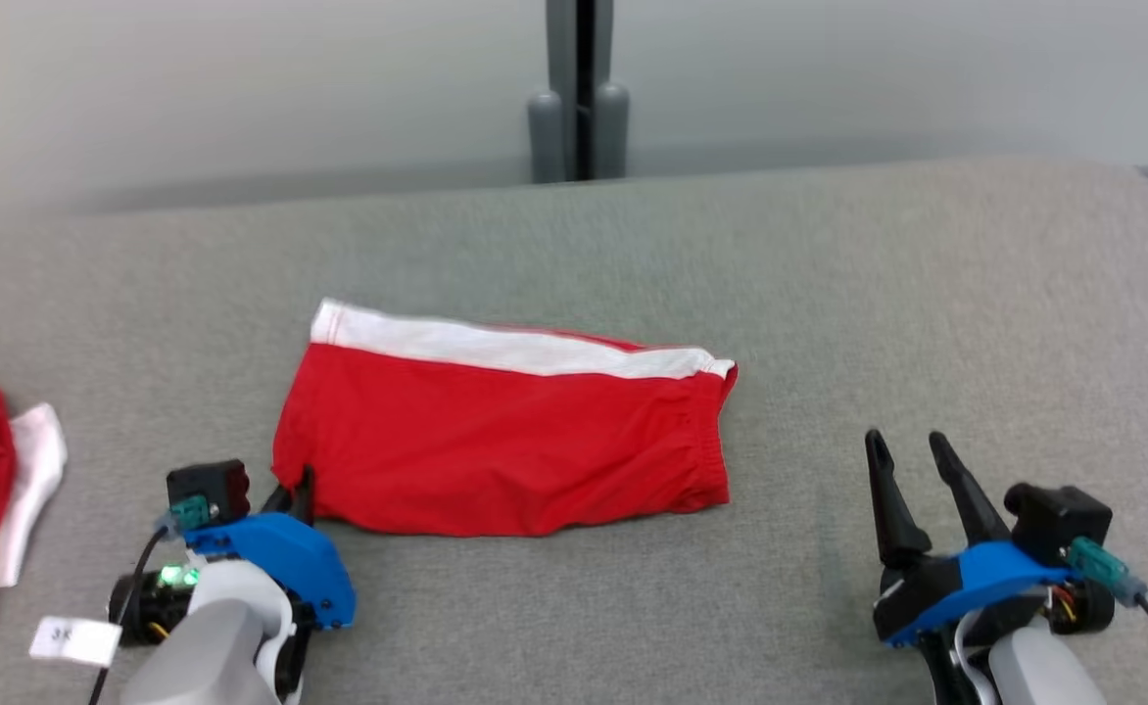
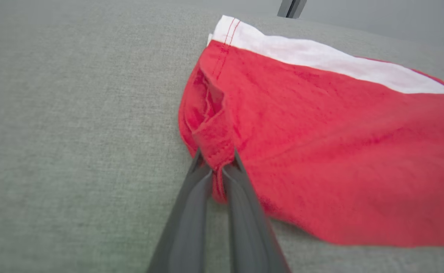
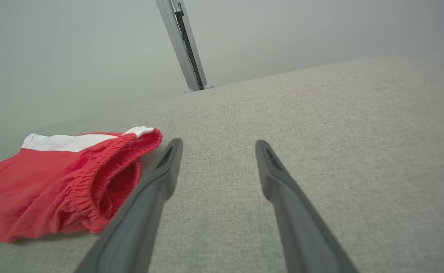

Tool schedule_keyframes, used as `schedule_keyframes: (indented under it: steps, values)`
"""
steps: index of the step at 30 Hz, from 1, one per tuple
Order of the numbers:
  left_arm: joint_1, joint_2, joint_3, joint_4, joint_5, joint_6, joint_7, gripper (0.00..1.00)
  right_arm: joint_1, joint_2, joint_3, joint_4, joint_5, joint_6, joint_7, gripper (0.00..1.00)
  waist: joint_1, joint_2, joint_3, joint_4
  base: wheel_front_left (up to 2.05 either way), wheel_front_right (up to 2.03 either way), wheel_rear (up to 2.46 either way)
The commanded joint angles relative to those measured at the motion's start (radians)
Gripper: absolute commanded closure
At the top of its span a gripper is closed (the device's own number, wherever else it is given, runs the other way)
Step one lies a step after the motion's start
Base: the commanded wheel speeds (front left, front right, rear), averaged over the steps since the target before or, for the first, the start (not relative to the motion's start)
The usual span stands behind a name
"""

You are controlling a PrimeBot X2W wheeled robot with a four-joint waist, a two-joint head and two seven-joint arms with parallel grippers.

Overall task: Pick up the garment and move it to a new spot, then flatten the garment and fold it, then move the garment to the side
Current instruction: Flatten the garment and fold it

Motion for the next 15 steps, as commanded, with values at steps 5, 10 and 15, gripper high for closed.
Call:
schedule_keyframes:
  steps: [5,10,15]
  values:
    - [0.15,-0.005,0.097,-0.137,0.022,0.071,-0.006,1.0,0.076,0.008,-0.001,0.023,-0.034,0.0,-0.003,0.0,0.0002,0.0,-0.064,0.04,0.0,0.0,0.0]
    - [0.278,-0.018,0.201,-0.281,0.077,0.121,-0.006,1.0,0.1,0.012,0.022,0.03,-0.04,0.0,-0.003,0.0,0.0002,0.0,-0.081,0.072,0.0,0.0,0.0]
    - [0.352,-0.033,0.279,-0.426,0.2,0.155,-0.006,0.0,0.044,0.015,0.076,0.025,-0.047,0.0,-0.003,0.0,0.0002,0.0,-0.067,0.104,0.0,0.0,0.0]
